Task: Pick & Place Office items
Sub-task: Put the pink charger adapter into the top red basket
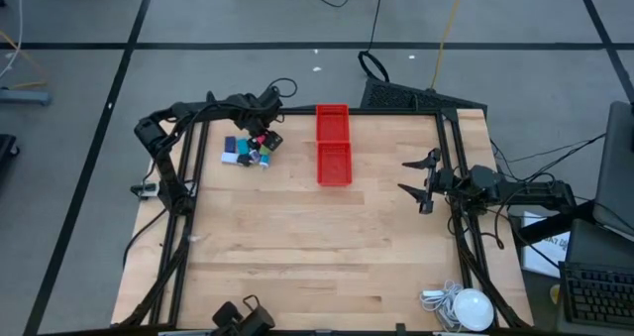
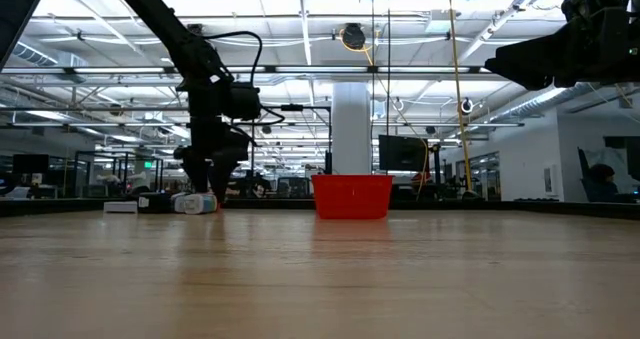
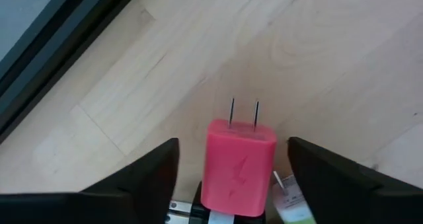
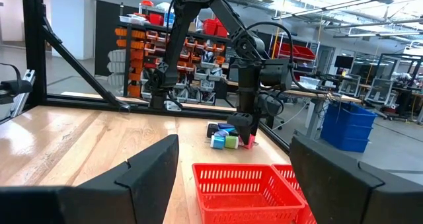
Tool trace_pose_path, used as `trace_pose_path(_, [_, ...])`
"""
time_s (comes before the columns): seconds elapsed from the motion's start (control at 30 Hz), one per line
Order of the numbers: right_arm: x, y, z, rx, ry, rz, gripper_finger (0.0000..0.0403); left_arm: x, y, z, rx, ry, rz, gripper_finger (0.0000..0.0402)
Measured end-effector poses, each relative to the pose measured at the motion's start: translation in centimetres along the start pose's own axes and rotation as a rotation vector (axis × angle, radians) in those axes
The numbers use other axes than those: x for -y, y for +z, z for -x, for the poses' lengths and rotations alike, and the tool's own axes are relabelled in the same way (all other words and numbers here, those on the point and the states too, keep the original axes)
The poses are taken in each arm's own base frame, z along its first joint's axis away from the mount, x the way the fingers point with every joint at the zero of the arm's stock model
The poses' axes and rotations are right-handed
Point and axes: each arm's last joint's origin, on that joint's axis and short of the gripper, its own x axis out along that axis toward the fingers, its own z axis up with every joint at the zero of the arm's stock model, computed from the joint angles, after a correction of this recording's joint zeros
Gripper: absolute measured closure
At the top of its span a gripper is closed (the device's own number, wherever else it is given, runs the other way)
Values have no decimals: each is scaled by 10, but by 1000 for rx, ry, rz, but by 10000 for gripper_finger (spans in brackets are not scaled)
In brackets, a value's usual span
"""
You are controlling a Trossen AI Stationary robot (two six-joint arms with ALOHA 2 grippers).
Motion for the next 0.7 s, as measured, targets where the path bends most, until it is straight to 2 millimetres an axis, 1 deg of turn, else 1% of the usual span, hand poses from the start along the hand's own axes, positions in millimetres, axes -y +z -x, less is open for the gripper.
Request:
trace_pose_path(0.17, [0, 0, 0, 0, 0, 0, 124, 2, 4, 0, 42, -4, 22, 190])
trace_pose_path(0.27, [0, 0, 0, 0, 0, 0, 124, 3, 3, 0, 34, -7, 28, 211])
trace_pose_path(0.33, [0, 0, 0, -1, 0, 0, 124, 2, 2, 0, 20, -9, 2, 221])
trace_pose_path(0.47, [0, 0, 0, -1, 1, 0, 124, -3, 0, 0, -3, -7, 0, 227])
trace_pose_path(0.6, [0, 0, 0, -1, 0, 0, 124, -6, -1, 0, -17, -5, 16, 215])
trace_pose_path(0.7, [0, 0, 0, -1, 1, 0, 124, -5, -3, 0, -40, -38, 1, 209])
